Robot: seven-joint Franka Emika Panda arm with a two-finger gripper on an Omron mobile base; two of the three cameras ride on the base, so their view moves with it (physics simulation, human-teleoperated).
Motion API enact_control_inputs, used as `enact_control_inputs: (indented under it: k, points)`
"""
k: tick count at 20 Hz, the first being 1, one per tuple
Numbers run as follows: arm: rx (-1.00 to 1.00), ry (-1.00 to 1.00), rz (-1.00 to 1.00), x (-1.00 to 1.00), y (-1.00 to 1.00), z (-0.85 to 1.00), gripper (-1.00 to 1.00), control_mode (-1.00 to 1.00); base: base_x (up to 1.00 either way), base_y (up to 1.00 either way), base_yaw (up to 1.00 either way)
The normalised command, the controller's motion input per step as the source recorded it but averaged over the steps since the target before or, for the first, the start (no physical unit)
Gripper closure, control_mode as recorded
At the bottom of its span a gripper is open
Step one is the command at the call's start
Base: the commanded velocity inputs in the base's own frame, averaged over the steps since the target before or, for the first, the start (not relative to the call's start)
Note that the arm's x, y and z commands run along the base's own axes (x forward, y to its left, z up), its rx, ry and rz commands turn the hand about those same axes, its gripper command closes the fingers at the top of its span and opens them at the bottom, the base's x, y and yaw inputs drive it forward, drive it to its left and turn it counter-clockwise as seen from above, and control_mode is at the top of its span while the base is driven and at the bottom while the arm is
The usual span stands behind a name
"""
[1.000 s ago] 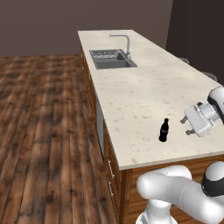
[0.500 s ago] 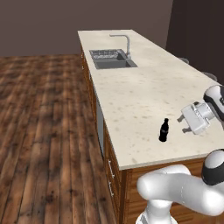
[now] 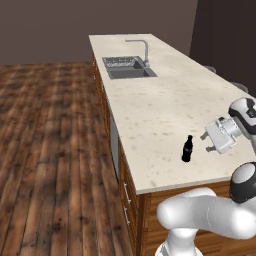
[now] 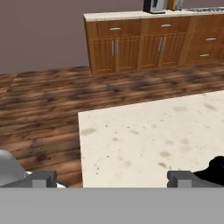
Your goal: Pick the bottled drink from the counter and place it in the open cabinet.
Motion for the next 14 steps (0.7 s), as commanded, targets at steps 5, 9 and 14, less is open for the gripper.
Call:
enact_control_inputs:
  k: [5, 9, 14]
  points:
    - [0.00, 0.00, 0.00, 0.17, 0.00, -0.13, -1.00, -1.00, 0.00, 0.00, 0.00]
    - [0.00, 0.00, 0.00, 0.17, -0.01, -0.11, -1.00, -1.00, 0.00, 0.00, 0.00]
    - [0.00, 0.00, 0.00, 0.14, -0.05, -0.10, -1.00, -1.00, 0.00, 0.00, 0.00]
